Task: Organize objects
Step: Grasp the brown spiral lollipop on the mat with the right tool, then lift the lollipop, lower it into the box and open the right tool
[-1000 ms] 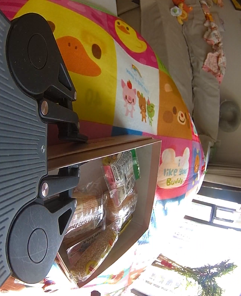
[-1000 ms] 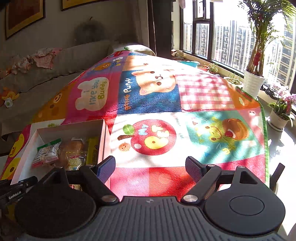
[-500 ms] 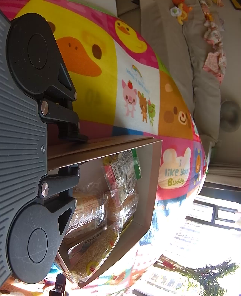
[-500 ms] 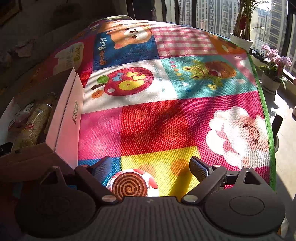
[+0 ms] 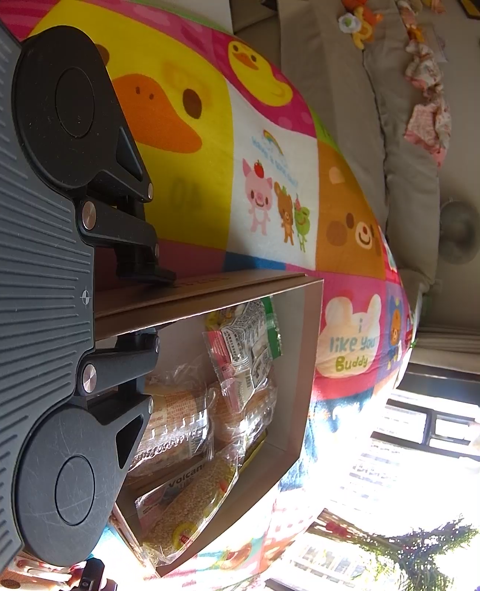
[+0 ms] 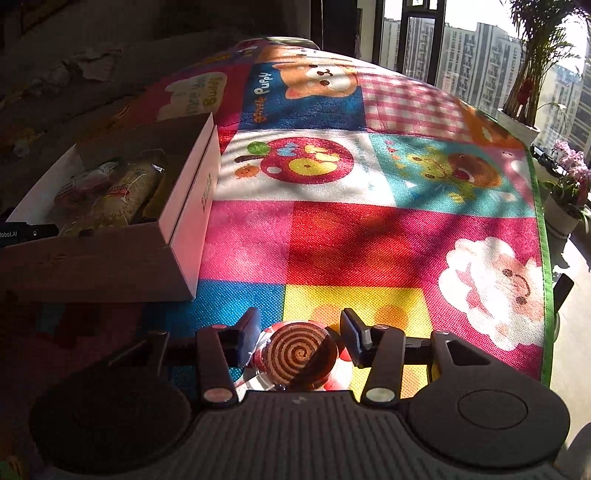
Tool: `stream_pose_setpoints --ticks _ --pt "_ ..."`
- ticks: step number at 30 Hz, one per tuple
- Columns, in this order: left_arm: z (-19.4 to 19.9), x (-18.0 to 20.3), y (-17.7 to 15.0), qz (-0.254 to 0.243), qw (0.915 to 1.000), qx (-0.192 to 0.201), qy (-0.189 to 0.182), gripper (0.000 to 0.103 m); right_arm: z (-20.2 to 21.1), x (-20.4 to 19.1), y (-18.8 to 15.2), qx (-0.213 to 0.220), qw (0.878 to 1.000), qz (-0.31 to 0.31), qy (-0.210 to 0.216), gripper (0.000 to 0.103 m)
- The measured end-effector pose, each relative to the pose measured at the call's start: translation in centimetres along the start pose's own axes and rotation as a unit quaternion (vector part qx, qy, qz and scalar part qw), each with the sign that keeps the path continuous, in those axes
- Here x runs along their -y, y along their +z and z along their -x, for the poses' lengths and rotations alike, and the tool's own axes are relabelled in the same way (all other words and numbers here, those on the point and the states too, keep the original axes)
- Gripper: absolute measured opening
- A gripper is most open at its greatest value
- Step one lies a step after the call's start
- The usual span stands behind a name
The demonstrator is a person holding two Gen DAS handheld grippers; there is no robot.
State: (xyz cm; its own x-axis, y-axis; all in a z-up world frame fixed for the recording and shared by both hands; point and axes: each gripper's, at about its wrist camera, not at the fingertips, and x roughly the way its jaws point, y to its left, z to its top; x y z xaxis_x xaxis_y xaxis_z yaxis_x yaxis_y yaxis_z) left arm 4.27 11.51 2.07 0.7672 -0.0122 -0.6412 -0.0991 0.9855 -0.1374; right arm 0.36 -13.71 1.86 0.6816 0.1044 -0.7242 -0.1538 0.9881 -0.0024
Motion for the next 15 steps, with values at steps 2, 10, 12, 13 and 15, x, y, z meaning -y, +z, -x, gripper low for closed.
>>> stream_pose_setpoints --ticks 2,10,12,13,15 --pt "0.0 0.0 0.0 0.000 1.0000 0.000 0.000 0.018 0.6 0.0 -0.6 0.001 1.000 0.000 0.005 0.047" --pt "0.0 -0.1 -0.1 -0.001 1.0000 -0.001 0.001 0.019 3.0 -0.7 -3.1 0.005 0.999 0.022 0.029 0.048" --pt "0.0 -0.1 -0.1 0.000 1.0000 -0.001 0.001 0.019 3.3 -0.8 -3.6 0.006 0.999 0.027 0.032 0.055" --pt "0.0 -0.1 -0.1 -0.001 1.0000 -0.001 0.001 0.019 3.5 -0.8 -3.7 0.006 0.999 0.029 0.033 0.058" --pt "0.0 -0.1 -0.1 -0.001 1.0000 -0.001 0.000 0.019 3.7 -1.0 -4.0 0.004 0.999 0.031 0.034 0.066"
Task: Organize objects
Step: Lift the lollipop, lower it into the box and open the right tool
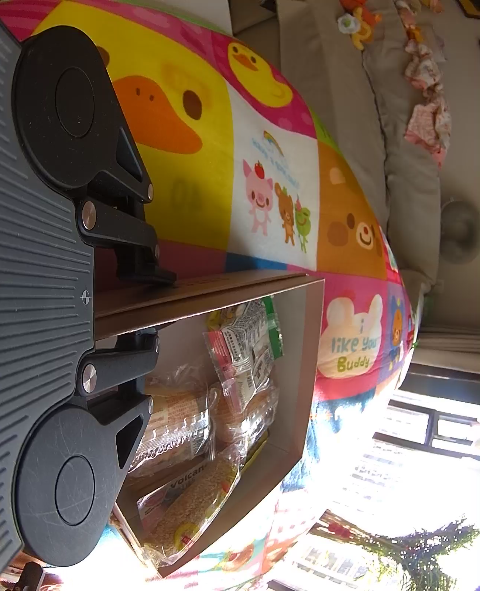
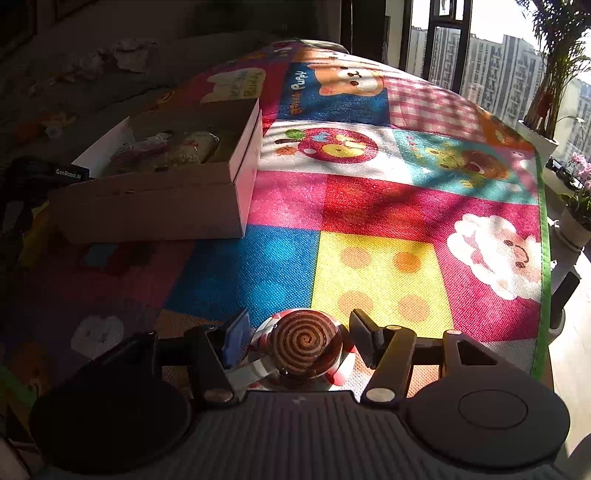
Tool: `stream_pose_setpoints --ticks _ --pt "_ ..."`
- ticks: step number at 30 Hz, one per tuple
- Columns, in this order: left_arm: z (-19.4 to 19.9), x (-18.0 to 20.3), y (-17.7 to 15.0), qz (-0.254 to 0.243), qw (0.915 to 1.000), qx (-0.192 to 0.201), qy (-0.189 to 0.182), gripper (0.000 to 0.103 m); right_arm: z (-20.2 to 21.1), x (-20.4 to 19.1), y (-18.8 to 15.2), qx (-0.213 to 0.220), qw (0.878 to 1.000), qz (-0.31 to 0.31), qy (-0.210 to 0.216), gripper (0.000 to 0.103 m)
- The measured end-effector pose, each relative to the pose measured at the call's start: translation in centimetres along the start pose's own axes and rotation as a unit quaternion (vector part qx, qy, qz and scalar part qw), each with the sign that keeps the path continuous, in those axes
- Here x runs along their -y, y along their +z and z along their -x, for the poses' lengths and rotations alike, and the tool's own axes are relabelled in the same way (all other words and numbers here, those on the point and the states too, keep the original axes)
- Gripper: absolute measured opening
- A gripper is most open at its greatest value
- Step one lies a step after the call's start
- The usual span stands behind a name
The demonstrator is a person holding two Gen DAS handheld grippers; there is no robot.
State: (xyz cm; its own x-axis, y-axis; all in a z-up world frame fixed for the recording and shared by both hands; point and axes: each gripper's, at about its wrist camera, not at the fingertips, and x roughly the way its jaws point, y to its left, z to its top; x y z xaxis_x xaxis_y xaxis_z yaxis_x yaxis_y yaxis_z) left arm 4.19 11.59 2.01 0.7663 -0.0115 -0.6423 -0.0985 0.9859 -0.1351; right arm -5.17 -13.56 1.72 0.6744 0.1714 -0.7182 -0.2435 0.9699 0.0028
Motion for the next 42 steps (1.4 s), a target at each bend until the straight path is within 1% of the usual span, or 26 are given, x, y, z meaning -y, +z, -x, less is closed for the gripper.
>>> stream_pose_setpoints --ticks 5,7,9,12,14,16,19,20,21,22,26,28,30,34,37,39,42 --pt "0.0 0.0 -0.1 0.000 1.0000 0.000 0.000 0.019 0.7 0.0 -0.6 -0.002 1.000 0.015 -0.008 0.077" --pt "0.0 0.0 -0.1 0.000 1.0000 0.000 0.000 0.019 1.1 0.1 -1.0 0.002 0.999 0.028 -0.027 0.078" --pt "0.0 -0.1 -0.1 -0.001 1.0000 0.000 0.001 0.019 1.4 0.5 -1.1 -0.001 0.999 0.024 -0.032 0.078" --pt "0.0 0.0 -0.1 -0.001 1.0000 0.000 0.001 0.019 1.8 0.6 -1.3 -0.006 1.000 0.004 -0.020 0.077" --pt "0.0 0.0 -0.1 -0.001 1.0000 0.000 0.000 0.019 1.6 0.4 -1.3 -0.008 1.000 -0.007 -0.003 0.077" --pt "0.0 0.0 -0.1 -0.002 1.0000 -0.001 0.001 0.019 1.3 -0.1 -1.3 0.000 1.000 -0.005 -0.007 0.077" --pt "0.2 -0.2 -0.2 -0.003 1.0000 -0.002 0.002 0.019 0.9 -0.6 -0.9 0.007 1.000 -0.004 -0.003 0.073" --pt "0.1 -0.1 -0.2 -0.003 1.0000 -0.002 0.002 0.019 0.8 -0.9 -0.7 0.008 1.000 0.001 -0.005 0.068" --pt "0.1 -0.2 -0.2 -0.003 1.0000 -0.002 0.002 0.019 0.8 -1.1 -0.6 0.007 1.000 0.004 0.000 0.058" --pt "0.1 -0.1 -0.2 -0.003 1.0000 -0.002 0.001 0.019 0.9 -1.3 -0.5 0.006 1.000 0.008 0.004 0.052" --pt "0.2 -0.3 -0.3 -0.003 1.0000 0.000 -0.001 0.019 1.3 -2.3 -0.1 -0.006 0.999 0.022 0.030 0.051" --pt "0.4 -0.5 -0.4 -0.003 1.0000 0.001 -0.003 0.019 1.9 -2.6 0.3 0.000 0.999 0.025 0.036 0.051" --pt "0.4 -0.5 -0.4 -0.003 1.0000 0.001 -0.003 0.019 2.7 -2.8 1.3 0.014 0.999 0.023 0.048 0.051" --pt "0.4 -0.5 -0.4 -0.003 1.0000 0.001 -0.003 0.019 4.5 -3.1 4.9 0.053 0.996 0.015 0.074 0.051" --pt "0.5 -0.6 -0.5 -0.003 1.0000 0.000 -0.003 0.019 5.3 -3.5 8.7 0.088 0.992 0.013 0.090 0.051" --pt "0.4 -0.4 -0.4 -0.004 1.0000 0.000 -0.002 0.019 5.2 -4.2 11.2 0.113 0.989 0.021 0.095 0.051" --pt "0.4 -0.4 -0.4 -0.004 1.0000 0.000 -0.002 0.019 3.9 -5.5 14.3 0.132 0.986 0.023 0.100 0.051"
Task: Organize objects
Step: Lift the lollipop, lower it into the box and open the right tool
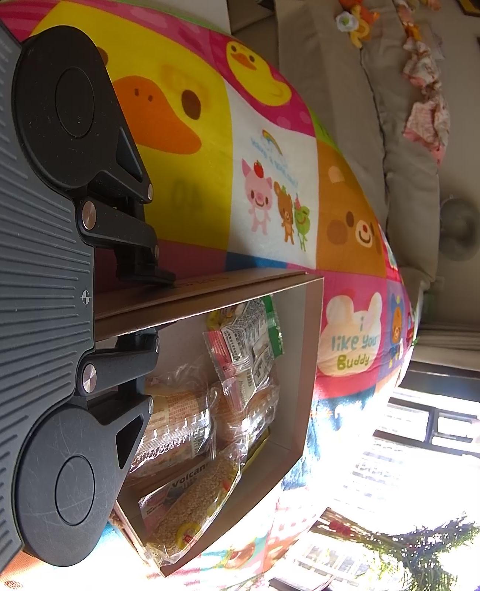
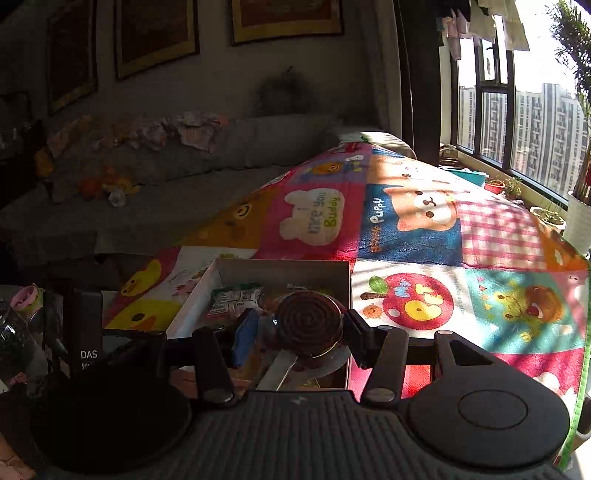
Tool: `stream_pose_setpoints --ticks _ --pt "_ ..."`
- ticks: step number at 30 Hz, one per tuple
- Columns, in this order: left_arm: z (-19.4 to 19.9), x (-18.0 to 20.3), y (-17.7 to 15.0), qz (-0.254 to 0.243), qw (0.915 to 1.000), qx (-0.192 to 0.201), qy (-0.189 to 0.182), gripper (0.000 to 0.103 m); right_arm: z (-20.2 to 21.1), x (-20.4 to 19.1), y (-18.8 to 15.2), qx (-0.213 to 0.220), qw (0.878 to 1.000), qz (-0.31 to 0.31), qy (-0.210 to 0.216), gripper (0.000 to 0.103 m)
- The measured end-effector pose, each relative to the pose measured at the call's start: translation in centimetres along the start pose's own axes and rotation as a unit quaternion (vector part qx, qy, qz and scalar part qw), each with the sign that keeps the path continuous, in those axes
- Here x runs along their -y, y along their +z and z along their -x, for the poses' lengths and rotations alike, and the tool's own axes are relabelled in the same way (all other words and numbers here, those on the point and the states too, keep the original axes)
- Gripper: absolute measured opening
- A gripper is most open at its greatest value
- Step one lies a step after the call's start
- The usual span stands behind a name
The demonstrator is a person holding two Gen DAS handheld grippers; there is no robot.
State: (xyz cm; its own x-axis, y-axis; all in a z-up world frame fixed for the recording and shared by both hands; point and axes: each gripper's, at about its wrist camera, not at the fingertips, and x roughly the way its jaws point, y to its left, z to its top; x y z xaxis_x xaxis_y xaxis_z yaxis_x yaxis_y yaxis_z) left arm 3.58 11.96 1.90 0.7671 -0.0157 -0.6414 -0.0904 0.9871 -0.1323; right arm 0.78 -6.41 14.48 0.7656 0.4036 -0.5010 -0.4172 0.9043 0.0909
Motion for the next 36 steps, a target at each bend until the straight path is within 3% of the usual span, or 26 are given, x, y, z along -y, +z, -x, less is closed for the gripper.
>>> stream_pose_setpoints --ticks 4,11,20,22,24,32,36 --pt "0.1 -0.1 -0.1 -0.001 1.0000 -0.001 -0.001 0.019 -4.5 -1.1 1.5 -0.002 1.000 0.001 0.002 0.051" --pt "0.1 0.0 0.0 -0.001 1.0000 -0.001 -0.002 0.019 -11.0 -2.2 0.3 -0.084 0.996 0.008 0.008 0.051" --pt "0.2 0.3 0.1 0.000 1.0000 -0.001 0.002 0.020 -9.3 -0.3 -1.7 -0.109 0.993 0.033 -0.012 0.051" --pt "0.2 0.3 0.1 0.000 1.0000 -0.001 0.002 0.020 -9.3 -0.2 -2.5 -0.129 0.991 0.043 -0.005 0.044" --pt "0.2 0.3 0.1 0.000 1.0000 -0.001 0.002 0.020 -9.5 -0.4 -3.3 -0.149 0.987 0.056 -0.003 0.030" --pt "-0.1 0.6 0.3 0.001 1.0000 -0.001 0.001 0.020 -11.1 -0.4 -2.7 -0.123 0.989 0.053 -0.060 0.029" --pt "-0.2 0.7 0.4 0.001 1.0000 -0.001 0.000 0.020 -11.9 0.0 -2.5 -0.129 0.990 0.017 -0.048 0.029"
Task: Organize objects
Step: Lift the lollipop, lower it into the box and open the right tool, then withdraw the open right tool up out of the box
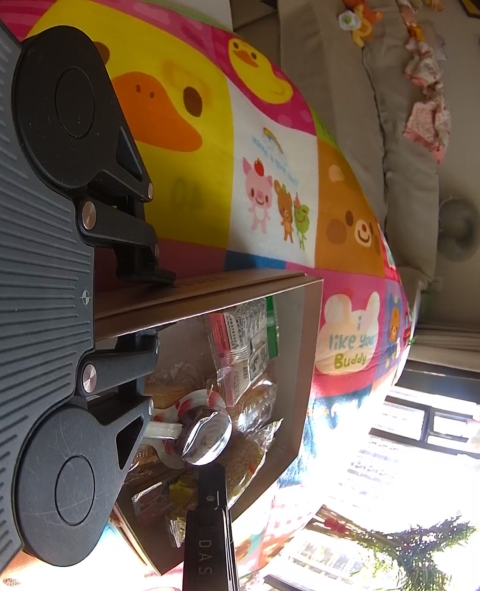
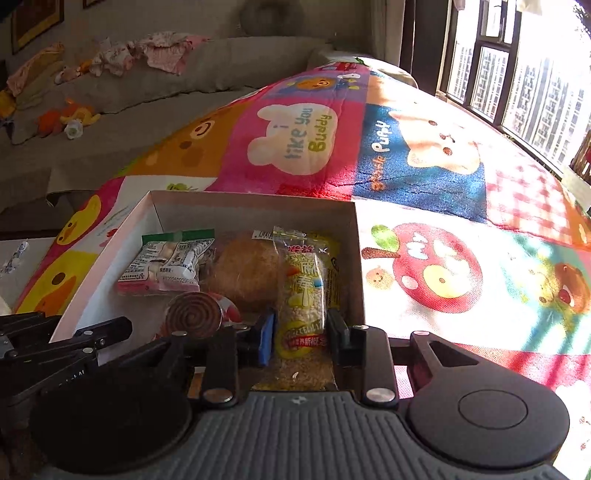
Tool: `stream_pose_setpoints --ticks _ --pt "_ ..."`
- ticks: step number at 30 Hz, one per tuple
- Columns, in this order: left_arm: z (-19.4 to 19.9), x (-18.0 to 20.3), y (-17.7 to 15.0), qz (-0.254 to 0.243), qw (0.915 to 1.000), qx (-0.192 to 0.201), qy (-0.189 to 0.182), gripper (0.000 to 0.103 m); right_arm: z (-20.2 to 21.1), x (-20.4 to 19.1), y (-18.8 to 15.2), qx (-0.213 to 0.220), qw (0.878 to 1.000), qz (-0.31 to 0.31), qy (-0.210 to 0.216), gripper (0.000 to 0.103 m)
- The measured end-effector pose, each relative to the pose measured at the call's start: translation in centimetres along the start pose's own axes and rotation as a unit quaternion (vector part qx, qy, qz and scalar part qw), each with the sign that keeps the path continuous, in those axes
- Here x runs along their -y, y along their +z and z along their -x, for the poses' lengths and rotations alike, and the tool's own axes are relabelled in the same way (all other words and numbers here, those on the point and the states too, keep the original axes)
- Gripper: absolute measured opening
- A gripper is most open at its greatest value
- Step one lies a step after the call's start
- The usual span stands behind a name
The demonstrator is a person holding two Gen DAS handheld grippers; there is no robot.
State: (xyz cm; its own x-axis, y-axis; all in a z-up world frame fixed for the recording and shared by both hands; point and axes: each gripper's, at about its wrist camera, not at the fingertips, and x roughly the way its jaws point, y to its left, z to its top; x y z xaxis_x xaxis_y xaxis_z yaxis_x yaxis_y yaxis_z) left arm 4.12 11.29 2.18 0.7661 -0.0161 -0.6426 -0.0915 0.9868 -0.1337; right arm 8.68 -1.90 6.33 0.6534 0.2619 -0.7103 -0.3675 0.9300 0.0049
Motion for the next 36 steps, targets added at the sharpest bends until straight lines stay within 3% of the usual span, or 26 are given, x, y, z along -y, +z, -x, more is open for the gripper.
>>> stream_pose_setpoints --ticks 7,14,25,30,36 --pt "0.0 0.0 0.0 0.000 1.0000 0.000 0.000 0.020 1.3 -0.9 -1.2 -0.007 1.000 0.004 0.029 0.035" --pt "0.0 0.1 0.0 0.000 1.0000 -0.001 0.000 0.020 2.7 0.1 -3.0 -0.007 1.000 0.001 0.025 0.035" --pt "0.0 0.0 0.0 0.000 1.0000 -0.002 0.000 0.019 2.5 0.4 -1.9 0.003 0.999 -0.017 0.028 0.035" --pt "-0.1 0.0 0.0 0.000 1.0000 -0.002 -0.001 0.019 2.1 -0.9 -1.5 -0.003 0.998 -0.022 0.065 0.033" --pt "-0.1 -0.1 -0.1 0.000 1.0000 -0.002 -0.001 0.019 1.8 -0.2 -1.8 -0.005 0.999 -0.020 0.027 0.031"
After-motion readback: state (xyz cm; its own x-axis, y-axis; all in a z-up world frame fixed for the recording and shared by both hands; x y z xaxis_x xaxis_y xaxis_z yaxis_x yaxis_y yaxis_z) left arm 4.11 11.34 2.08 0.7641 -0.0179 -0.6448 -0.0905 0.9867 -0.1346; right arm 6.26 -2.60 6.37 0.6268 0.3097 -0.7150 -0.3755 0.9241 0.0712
